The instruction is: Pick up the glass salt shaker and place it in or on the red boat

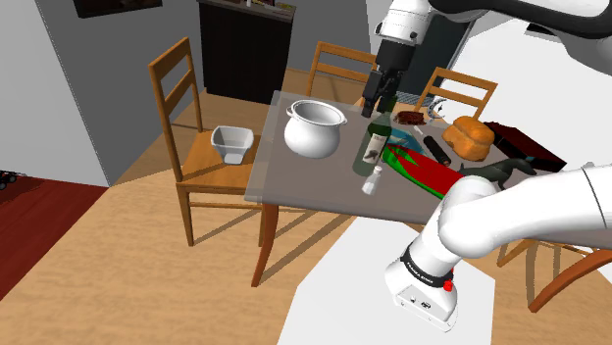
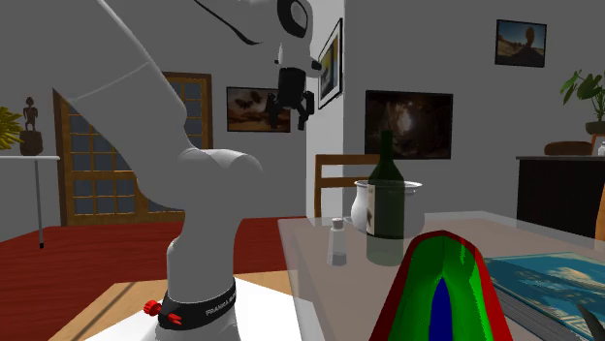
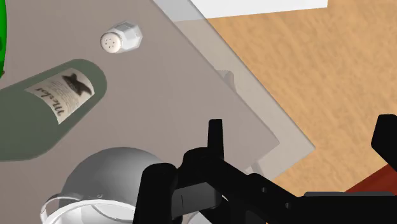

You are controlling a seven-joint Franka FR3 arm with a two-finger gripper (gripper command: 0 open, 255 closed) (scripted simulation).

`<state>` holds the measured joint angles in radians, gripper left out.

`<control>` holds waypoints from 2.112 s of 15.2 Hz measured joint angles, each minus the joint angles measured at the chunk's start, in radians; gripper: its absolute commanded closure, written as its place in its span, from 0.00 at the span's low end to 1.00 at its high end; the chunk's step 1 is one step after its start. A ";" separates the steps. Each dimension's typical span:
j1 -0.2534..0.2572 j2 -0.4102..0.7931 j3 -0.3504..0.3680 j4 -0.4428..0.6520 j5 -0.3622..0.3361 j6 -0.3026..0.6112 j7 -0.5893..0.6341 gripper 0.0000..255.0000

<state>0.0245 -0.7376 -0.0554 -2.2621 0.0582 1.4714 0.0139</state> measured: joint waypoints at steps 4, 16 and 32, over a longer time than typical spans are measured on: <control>-0.016 -0.027 -0.030 -0.068 -0.024 0.044 -0.031 0.00; -0.139 -0.121 -0.225 -0.404 -0.186 0.319 -0.199 0.00; -0.224 -0.007 -0.402 -0.601 -0.317 0.652 -0.307 0.00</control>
<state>-0.1991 -0.7448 -0.4569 -2.8635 -0.2591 2.1236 -0.2926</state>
